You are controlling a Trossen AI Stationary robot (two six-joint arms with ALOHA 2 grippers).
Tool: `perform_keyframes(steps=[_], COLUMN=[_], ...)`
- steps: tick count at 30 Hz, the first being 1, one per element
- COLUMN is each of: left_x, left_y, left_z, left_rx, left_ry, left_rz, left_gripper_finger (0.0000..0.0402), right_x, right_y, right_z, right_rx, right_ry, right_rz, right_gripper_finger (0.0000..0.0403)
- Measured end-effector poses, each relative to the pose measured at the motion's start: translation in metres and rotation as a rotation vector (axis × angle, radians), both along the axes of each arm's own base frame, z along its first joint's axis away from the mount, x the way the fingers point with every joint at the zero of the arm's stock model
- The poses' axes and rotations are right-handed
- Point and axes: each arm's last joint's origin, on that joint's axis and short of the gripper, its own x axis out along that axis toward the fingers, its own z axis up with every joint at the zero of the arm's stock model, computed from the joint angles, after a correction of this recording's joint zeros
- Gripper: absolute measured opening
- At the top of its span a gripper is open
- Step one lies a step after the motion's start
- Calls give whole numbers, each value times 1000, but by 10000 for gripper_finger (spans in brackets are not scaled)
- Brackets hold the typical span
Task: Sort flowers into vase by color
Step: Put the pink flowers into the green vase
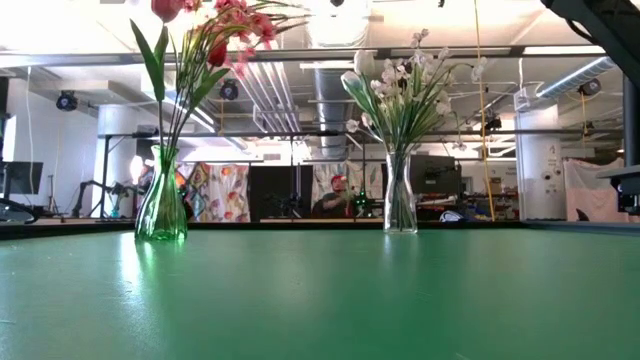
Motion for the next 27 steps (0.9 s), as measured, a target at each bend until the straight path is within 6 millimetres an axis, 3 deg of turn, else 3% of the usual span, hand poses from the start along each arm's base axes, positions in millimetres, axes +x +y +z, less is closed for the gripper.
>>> perform_keyframes(steps=[10,22,27], left_x=[22,10,5], left_y=[5,2,1], left_z=[-16,-1,5], left_rx=[6,-3,2], left_ry=[4,-74,-98], left_rz=[-2,2,2], left_gripper_finger=[259,259,259], right_x=[-23,-55,-66], right_y=[17,58,76], right_z=[35,59,58], right_rx=[89,196,249], right_ry=[-125,-68,39], right_rz=[203,421,453], right_gripper_finger=[9,9,9])
